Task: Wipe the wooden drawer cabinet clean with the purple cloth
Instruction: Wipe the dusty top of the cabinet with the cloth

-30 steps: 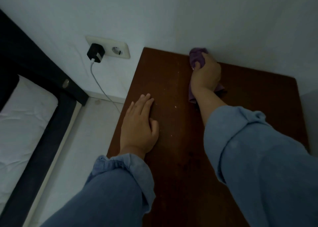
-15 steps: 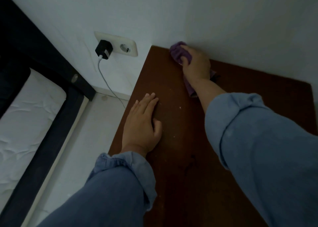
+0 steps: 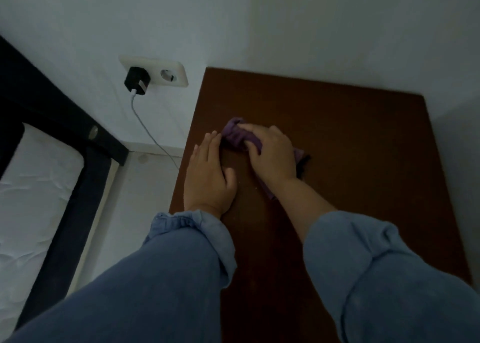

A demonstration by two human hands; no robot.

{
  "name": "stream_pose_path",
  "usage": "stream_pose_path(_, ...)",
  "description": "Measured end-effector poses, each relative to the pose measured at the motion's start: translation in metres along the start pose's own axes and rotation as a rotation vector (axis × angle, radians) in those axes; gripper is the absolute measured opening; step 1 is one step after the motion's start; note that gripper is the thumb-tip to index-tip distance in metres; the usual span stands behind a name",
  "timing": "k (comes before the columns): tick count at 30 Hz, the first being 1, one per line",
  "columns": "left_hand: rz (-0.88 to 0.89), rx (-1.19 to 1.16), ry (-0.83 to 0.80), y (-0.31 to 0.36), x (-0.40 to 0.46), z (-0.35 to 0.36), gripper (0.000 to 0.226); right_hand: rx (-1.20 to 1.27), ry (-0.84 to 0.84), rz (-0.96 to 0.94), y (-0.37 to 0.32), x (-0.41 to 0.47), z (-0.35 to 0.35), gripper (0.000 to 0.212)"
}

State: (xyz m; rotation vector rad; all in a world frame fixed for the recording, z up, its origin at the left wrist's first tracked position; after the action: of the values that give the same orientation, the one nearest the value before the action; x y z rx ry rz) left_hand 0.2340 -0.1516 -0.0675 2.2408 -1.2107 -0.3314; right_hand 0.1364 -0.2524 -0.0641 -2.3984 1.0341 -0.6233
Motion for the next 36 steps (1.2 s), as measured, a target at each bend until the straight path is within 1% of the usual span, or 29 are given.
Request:
stream_pose_path(3, 0.010, -0.020, -0.007, 0.000, 0.001, 0.002, 0.068, -0.029, 0.041, 0.055, -0.008, -0.022, 0.002, 0.040)
stream_pose_path(6, 0.034, -0.024, -0.053, 0.000, 0.000, 0.001, 0.068, -0.059, 0.062, 0.066, -0.013, -0.030, 0.002, 0.040)
stream_pose_path(10, 0.143, -0.023, -0.078, 0.002, -0.015, -0.020, 0.068, -0.095, 0.049, 0.096, -0.011, -0.028, -0.001, 0.040)
stream_pose_path(13, 0.215, 0.002, -0.128, -0.008, -0.056, -0.031, 0.067, -0.099, 0.044, 0.097, -0.013, -0.029, 0.000, 0.040)
stream_pose_path(17, 0.160, 0.027, -0.166, -0.029, -0.117, -0.038, 0.068, -0.108, 0.036, 0.076, -0.012, -0.028, 0.000, 0.039)
stream_pose_path(20, 0.160, 0.049, -0.168, -0.042, -0.144, -0.041, 0.064, -0.114, 0.046, 0.061, -0.011, -0.026, 0.000, 0.038)
stream_pose_path(27, 0.120, 0.047, -0.102, -0.052, -0.152, -0.041, 0.064, -0.089, 0.019, 0.042, -0.015, -0.030, 0.003, 0.039)
stream_pose_path(34, 0.135, 0.033, -0.099, -0.051, -0.154, -0.041, 0.065, -0.067, 0.012, 0.065, -0.053, -0.123, 0.006, 0.038)
stream_pose_path(36, 0.141, 0.043, -0.102, -0.052, -0.153, -0.040, 0.066, -0.072, 0.033, 0.096, -0.069, -0.154, 0.008, 0.037)
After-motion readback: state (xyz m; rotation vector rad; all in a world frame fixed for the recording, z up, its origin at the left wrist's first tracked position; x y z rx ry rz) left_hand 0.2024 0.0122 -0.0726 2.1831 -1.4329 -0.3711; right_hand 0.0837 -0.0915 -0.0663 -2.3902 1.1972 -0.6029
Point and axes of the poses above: each hand's wrist, its own x-axis towards the middle knuckle, its own z-axis out of the palm, y = z × x, the point moved 5 cm from there along x, towards the middle knuckle, and after that the axes turned 8 degrees about -z, right-handed, at the moved point
